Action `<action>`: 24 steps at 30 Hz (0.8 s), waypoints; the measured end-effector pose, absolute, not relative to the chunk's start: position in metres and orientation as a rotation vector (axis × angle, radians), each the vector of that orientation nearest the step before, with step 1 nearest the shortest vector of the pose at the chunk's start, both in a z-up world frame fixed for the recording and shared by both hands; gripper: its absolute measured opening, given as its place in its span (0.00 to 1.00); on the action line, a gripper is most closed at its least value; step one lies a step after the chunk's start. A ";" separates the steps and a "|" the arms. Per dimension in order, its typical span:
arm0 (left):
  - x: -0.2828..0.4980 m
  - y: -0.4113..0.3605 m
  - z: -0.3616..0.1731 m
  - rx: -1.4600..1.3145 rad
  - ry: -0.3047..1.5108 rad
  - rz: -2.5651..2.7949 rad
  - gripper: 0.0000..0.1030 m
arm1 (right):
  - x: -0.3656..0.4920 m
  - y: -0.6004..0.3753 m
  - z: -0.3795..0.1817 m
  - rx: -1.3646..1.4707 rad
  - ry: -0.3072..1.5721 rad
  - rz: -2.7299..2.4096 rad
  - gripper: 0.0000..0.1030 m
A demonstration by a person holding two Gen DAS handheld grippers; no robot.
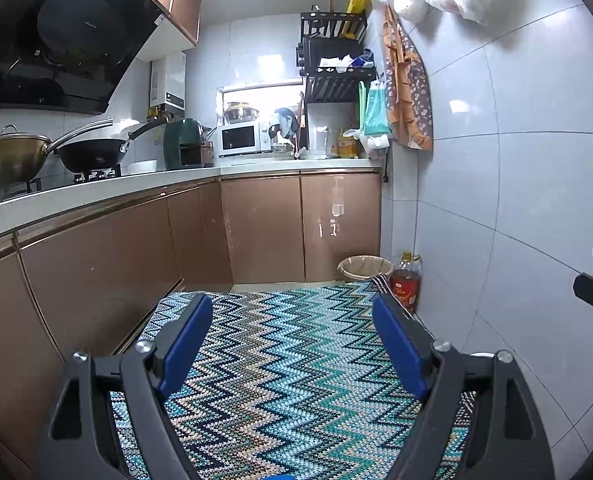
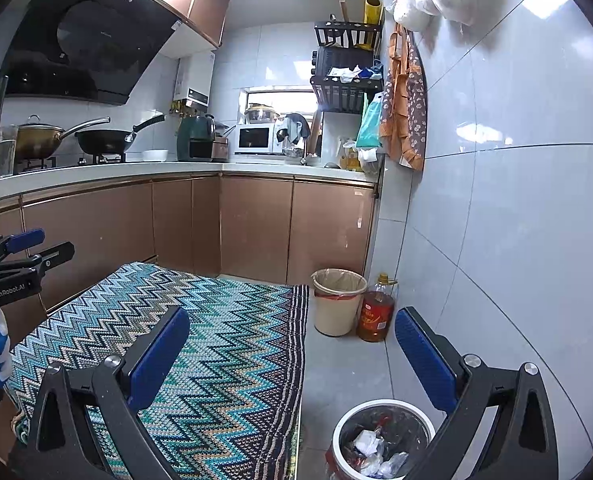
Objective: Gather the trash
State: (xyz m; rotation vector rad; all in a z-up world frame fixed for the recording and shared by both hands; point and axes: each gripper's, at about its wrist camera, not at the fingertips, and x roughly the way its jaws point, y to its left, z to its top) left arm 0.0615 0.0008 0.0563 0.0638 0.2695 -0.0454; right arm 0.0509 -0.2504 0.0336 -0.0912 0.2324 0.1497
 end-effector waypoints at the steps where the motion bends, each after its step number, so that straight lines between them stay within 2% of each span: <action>1: 0.061 0.000 0.056 0.064 0.271 -0.045 0.79 | 0.051 -0.250 0.033 -0.091 0.233 0.149 1.00; 24: 0.074 0.006 0.038 0.065 0.309 -0.048 0.79 | 0.064 -0.253 0.017 -0.093 0.282 0.119 1.00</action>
